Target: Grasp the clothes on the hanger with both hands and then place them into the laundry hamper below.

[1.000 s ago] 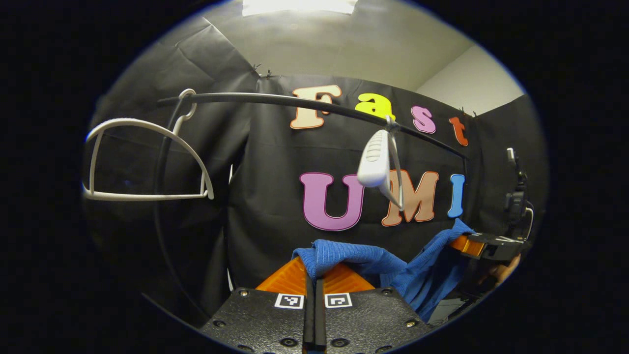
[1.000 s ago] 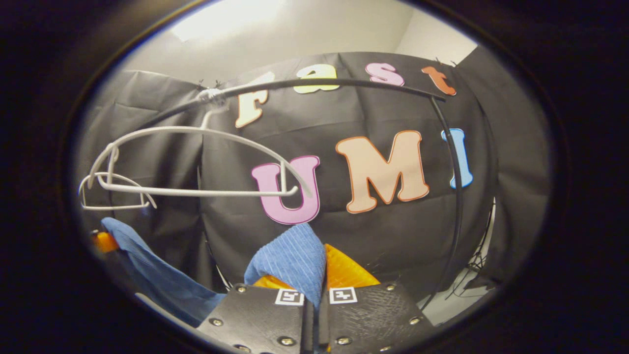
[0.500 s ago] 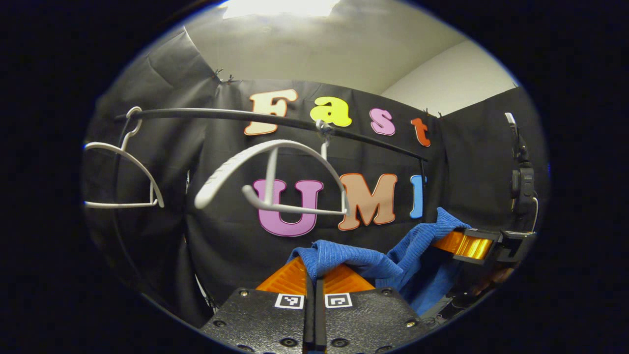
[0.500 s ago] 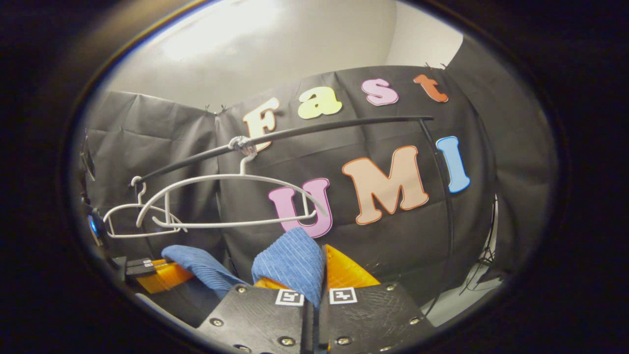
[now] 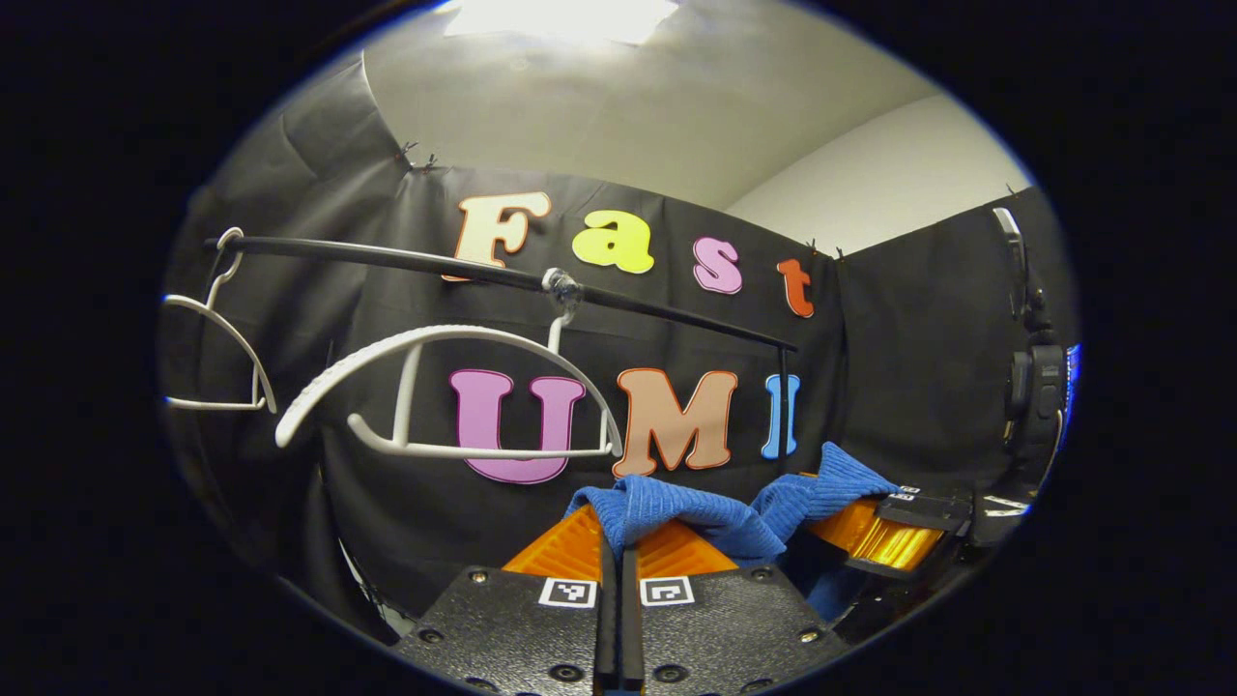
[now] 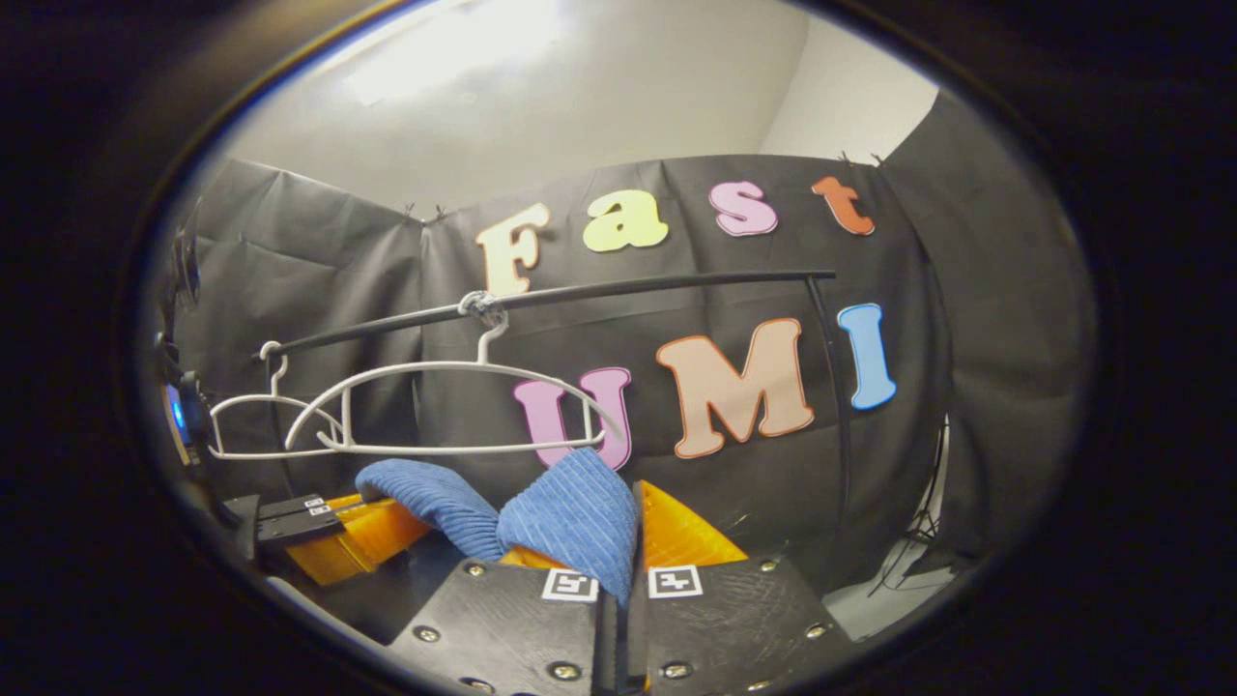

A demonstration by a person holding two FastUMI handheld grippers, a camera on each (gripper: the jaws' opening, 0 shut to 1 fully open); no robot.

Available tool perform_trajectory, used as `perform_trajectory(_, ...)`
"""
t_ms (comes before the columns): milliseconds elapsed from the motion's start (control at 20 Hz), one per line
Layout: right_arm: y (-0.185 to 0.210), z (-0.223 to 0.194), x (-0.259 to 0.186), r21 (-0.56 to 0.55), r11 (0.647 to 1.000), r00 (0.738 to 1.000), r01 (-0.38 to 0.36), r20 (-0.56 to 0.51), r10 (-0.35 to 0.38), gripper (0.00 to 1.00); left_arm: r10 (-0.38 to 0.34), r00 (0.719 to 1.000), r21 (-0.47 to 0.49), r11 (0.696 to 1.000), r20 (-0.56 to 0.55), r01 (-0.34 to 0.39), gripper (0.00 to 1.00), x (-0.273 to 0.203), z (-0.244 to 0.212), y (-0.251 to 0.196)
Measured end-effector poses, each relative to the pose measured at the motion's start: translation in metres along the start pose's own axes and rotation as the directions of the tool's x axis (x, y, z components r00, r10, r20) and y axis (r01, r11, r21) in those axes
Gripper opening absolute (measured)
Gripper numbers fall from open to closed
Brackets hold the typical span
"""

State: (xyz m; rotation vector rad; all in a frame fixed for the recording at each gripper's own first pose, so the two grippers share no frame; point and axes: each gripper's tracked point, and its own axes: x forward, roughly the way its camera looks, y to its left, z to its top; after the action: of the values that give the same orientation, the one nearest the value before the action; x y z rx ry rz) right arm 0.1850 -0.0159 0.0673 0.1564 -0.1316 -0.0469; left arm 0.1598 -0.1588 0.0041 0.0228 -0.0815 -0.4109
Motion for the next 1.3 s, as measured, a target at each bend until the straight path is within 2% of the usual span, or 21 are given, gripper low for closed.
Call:
perform_trajectory(300,-0.004,-0.005,0.014,0.004,1.000,1.000,-0.019,-0.019,0.019,0.07,-0.009,1.000,-0.046,0.999,0.025,0.010,0.02,0.020,-0.001,-0.008)
perform_trajectory(450,-0.010,-0.013,0.030,0.010,1.000,0.999,-0.010,-0.033,0.011,0.07,0.014,0.999,-0.041,0.999,0.039,-0.013,0.02,0.033,-0.006,-0.002)
perform_trajectory(750,-0.021,-0.051,0.068,0.018,1.000,0.994,0.005,-0.105,-0.003,0.07,0.045,0.999,-0.037,0.998,-0.009,-0.046,0.03,0.063,-0.041,0.012)
perform_trajectory(900,-0.029,-0.083,0.084,-0.026,0.999,0.989,0.028,-0.143,-0.031,0.07,0.076,0.995,-0.039,0.996,-0.058,-0.079,0.03,0.073,-0.078,0.027)
perform_trajectory(950,-0.030,-0.096,0.089,-0.038,0.999,0.987,0.027,-0.158,-0.033,0.05,0.083,0.994,-0.046,0.995,-0.075,-0.086,0.03,0.076,-0.089,0.031)
perform_trajectory(1050,-0.035,-0.126,0.098,-0.059,0.998,0.980,0.030,-0.192,-0.041,0.07,0.091,0.990,-0.063,0.993,-0.106,-0.098,0.03,0.080,-0.119,0.035)
perform_trajectory(1250,-0.053,-0.194,0.102,-0.025,0.997,0.965,0.074,-0.250,-0.078,0.06,0.113,0.979,-0.071,0.989,-0.171,-0.127,0.03,0.088,-0.187,0.048)
perform_trajectory(1300,-0.056,-0.214,0.102,-0.017,0.997,0.959,0.079,-0.273,-0.081,0.09,0.116,0.973,-0.061,0.990,-0.199,-0.130,0.03,0.085,-0.207,0.049)
